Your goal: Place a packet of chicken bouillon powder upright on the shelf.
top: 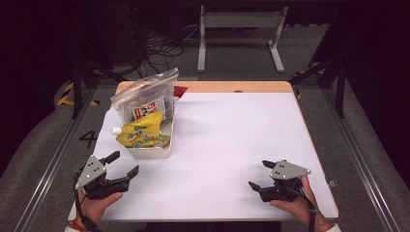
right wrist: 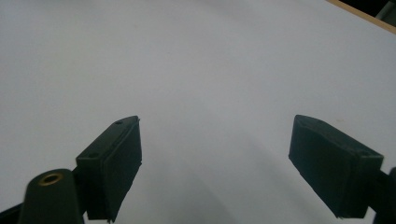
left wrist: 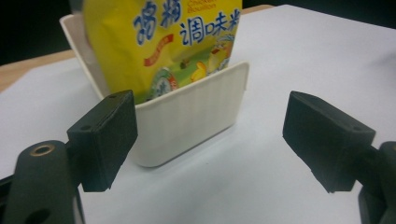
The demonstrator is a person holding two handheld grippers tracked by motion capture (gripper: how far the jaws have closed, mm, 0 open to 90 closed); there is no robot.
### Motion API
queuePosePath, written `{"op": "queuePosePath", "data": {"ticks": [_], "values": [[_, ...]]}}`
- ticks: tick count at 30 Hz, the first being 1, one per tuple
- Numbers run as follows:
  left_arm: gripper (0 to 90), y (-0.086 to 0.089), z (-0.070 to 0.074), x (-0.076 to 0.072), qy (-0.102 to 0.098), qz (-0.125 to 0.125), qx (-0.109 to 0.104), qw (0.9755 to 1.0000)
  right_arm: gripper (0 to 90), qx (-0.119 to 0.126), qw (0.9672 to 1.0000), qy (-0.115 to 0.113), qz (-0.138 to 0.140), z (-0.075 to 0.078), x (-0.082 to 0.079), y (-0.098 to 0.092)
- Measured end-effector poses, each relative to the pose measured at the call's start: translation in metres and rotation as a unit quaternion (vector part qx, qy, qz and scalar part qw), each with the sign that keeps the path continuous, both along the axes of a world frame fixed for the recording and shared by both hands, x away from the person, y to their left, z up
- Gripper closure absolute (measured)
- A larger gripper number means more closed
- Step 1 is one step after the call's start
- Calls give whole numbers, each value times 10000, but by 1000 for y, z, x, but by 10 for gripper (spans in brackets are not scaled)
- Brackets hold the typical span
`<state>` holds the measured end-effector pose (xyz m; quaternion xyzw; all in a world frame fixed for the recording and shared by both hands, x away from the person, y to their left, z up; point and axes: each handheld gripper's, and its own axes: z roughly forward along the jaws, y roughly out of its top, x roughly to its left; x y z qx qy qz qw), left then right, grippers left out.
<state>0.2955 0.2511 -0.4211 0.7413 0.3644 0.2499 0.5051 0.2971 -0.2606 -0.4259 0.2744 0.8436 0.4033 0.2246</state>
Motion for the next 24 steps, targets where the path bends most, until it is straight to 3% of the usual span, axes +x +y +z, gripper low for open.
{"op": "queuePosePath", "data": {"ticks": [24], "values": [[149, -34, -6, 3, 100, -605, 268, 9978, 164, -43, 9995, -248, -208, 9, -9, -12]]}}
